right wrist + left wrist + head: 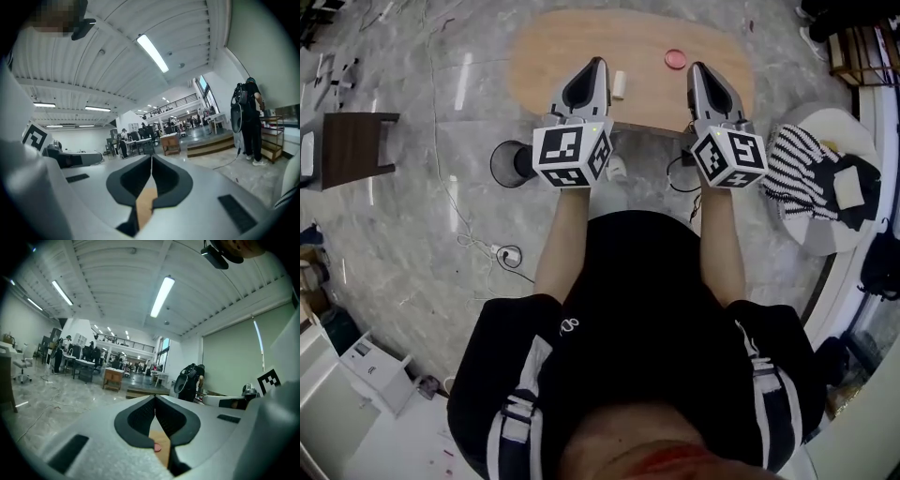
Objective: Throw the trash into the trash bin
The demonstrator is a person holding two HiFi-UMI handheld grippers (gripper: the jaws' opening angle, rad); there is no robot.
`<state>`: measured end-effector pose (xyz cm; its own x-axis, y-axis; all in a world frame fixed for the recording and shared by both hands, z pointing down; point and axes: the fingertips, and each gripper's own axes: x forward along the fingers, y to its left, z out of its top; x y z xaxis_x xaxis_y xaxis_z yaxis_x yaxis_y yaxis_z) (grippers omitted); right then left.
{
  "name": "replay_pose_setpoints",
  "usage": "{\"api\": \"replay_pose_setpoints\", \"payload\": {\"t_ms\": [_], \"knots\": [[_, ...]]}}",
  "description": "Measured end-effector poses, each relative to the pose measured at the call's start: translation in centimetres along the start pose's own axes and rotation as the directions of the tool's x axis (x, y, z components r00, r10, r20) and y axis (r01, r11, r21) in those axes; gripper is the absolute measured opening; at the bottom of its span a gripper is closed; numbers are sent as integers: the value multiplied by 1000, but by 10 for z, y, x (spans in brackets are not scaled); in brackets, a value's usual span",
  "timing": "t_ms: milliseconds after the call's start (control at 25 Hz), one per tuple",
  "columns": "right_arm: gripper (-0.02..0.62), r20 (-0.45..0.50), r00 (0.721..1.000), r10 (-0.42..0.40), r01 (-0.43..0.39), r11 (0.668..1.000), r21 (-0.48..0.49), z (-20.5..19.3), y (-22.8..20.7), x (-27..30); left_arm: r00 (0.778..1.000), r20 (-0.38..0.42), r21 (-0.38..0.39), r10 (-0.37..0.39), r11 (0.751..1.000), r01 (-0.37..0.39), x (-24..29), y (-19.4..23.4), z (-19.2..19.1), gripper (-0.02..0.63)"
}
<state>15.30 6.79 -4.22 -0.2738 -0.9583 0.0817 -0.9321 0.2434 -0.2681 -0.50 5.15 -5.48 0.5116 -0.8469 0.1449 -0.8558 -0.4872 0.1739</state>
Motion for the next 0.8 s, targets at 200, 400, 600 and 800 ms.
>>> {"api": "replay_pose_setpoints", "payload": {"t_ms": [200,400,600,800], "knots": [[12,-105,994,-20,24,999,32,-44,-19,36,995,-101,-45,4,999,-8,43,26,-47,8],[12,-224,974,-26,42,997,68,-96,-35,63,974,-225,-101,38,993,-62,68,52,-110,9],[12,-329,944,28,-2,997,78,-168,-49,100,952,-289,-127,102,981,-144,93,83,-177,8],[12,-458,885,82,-37,994,106,-255,-55,126,917,-367,-169,156,958,-231,105,110,-249,8]]}}
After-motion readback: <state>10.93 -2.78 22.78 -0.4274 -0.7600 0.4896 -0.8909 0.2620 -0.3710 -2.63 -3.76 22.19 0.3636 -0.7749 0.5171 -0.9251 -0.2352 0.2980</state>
